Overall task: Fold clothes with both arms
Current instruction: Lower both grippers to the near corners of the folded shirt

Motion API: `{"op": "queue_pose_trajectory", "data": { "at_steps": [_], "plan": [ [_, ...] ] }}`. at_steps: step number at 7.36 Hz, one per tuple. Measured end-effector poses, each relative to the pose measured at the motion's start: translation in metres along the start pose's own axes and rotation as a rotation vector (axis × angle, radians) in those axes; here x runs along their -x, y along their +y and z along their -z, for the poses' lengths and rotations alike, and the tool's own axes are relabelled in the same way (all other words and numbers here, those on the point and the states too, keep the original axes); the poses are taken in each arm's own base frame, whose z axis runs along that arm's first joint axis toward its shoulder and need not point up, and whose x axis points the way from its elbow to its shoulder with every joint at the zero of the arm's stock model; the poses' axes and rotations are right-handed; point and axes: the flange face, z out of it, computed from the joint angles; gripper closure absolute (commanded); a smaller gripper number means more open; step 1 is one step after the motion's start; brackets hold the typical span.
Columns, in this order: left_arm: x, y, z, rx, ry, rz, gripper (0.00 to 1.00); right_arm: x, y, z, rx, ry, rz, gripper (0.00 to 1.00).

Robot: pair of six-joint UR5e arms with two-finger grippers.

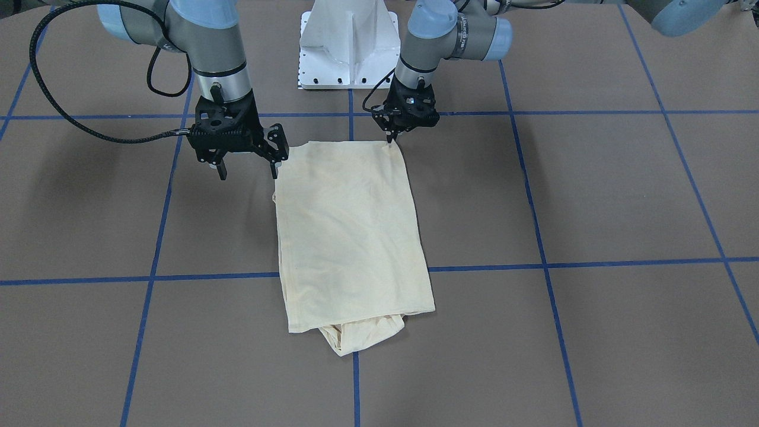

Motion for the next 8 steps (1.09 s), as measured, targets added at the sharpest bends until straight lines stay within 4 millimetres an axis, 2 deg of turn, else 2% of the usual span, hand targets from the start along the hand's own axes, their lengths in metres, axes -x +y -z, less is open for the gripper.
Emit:
{"op": "queue_pose_trajectory", "data": {
  "at_steps": [1,3,6,7,8],
  "plan": [
    [-0.001,-0.002,0.007,-0.005,0.009,-0.002,1.00,0.005,0.006,-0.002,-0.004,0.001,-0.008,0.00],
    [0.004,-0.006,0.023,-0.014,0.025,-0.002,1.00,0.024,0.032,-0.006,-0.030,0.001,-0.082,0.01],
    [0.008,-0.003,0.030,-0.012,0.033,-0.003,1.00,0.057,0.088,-0.011,-0.034,-0.038,-0.261,0.07],
    [0.007,-0.002,0.030,-0.011,0.035,-0.003,1.00,0.064,0.105,-0.018,-0.044,-0.065,-0.300,0.15],
    [0.006,-0.002,0.031,-0.010,0.038,-0.004,1.00,0.069,0.120,-0.029,-0.063,-0.076,-0.334,0.29]
  ]
}}
